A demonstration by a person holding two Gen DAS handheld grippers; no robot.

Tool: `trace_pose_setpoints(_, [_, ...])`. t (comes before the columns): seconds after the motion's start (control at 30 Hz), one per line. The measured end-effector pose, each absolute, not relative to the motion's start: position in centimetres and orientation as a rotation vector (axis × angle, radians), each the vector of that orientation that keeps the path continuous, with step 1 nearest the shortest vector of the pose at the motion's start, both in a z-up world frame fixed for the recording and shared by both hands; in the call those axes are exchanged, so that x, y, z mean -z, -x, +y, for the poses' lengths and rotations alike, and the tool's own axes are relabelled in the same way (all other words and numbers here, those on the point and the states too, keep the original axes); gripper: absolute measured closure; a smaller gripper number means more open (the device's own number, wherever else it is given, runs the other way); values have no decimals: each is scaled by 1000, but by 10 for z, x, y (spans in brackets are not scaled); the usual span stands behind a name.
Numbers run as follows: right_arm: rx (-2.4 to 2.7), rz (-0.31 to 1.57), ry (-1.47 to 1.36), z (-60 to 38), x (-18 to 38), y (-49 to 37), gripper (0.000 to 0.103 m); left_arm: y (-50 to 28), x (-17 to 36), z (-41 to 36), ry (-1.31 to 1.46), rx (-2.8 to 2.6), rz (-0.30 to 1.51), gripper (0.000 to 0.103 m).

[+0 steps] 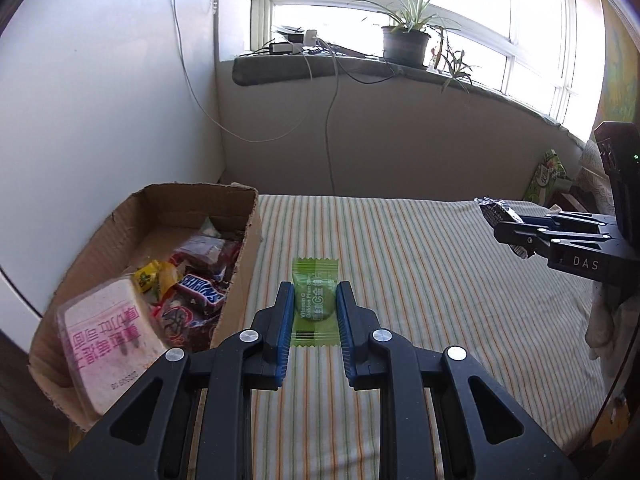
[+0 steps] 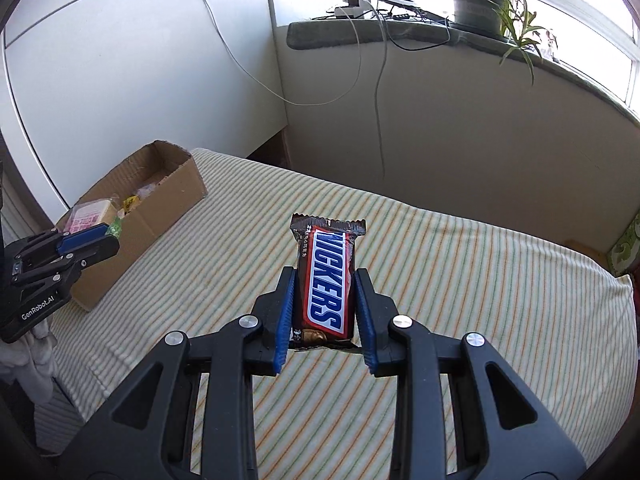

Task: Organize snacks
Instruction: 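Carry the light green candy with left tool while right tool carries Snickers to box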

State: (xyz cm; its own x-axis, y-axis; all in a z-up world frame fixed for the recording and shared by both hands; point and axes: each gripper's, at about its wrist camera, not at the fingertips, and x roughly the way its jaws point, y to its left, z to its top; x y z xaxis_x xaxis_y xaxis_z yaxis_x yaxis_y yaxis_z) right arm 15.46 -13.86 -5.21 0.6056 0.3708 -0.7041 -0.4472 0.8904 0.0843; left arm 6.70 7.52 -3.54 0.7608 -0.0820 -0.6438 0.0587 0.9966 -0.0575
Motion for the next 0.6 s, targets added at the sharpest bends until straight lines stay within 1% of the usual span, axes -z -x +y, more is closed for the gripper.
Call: trace_pose_setpoints(0.6, [-682, 751, 174, -21, 35, -159, 73, -53, 24, 136, 76, -54, 650, 84])
